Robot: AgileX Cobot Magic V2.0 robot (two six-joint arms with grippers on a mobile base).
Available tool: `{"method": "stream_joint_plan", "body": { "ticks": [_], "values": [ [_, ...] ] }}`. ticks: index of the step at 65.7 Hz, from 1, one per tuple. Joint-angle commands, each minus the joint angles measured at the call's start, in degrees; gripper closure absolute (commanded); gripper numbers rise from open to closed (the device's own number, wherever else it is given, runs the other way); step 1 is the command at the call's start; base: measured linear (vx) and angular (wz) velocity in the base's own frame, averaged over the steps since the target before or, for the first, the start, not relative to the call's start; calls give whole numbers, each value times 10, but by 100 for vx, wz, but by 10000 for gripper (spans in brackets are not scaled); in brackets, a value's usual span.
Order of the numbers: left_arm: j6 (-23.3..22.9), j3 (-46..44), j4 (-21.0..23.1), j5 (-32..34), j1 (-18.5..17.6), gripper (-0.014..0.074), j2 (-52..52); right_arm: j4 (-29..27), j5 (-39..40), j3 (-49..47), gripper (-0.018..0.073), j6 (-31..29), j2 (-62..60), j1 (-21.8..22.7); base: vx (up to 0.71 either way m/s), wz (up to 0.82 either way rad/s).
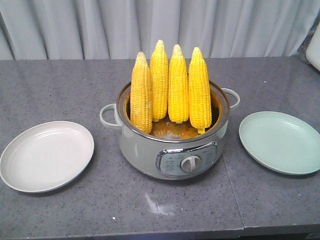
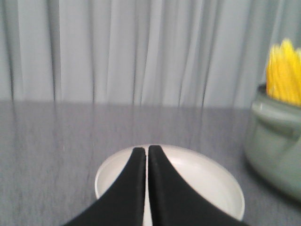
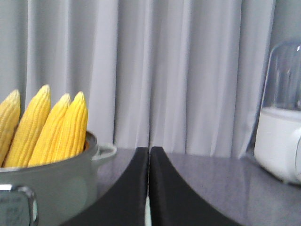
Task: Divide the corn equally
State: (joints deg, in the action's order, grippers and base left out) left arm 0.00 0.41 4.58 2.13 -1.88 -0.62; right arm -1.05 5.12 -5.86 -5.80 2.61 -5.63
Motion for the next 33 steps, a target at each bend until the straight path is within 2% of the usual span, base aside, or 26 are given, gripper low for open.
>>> {"method": "stream_joint_plan", "body": {
  "ticks": [1, 5, 11, 15, 23, 29, 33],
  "values": [
    [9, -65, 6, 141, 1, 602, 24, 6, 61, -86, 568, -32, 77, 2, 0, 0],
    [9, -127, 6, 131, 1, 602, 66, 5, 58, -157, 568, -52, 144, 2, 0, 0],
    [8, -232, 6, 47, 1, 602, 150, 1, 0, -282, 568, -50, 262, 2, 0, 0],
    [12, -302, 3, -38, 1, 602, 216, -6, -71, -370, 568, -39, 340, 2, 0, 0],
    [55, -418, -9, -189, 1, 602, 357, -22, -265, -521, 568, -28, 476, 2, 0, 0],
    [53, -468, -9, -241, 1, 602, 444, -22, -368, -585, 568, -28, 544, 2, 0, 0],
    [48, -486, -9, -242, 1, 602, 485, -22, -384, -597, 568, -31, 572, 2, 0, 0]
  ]
}}
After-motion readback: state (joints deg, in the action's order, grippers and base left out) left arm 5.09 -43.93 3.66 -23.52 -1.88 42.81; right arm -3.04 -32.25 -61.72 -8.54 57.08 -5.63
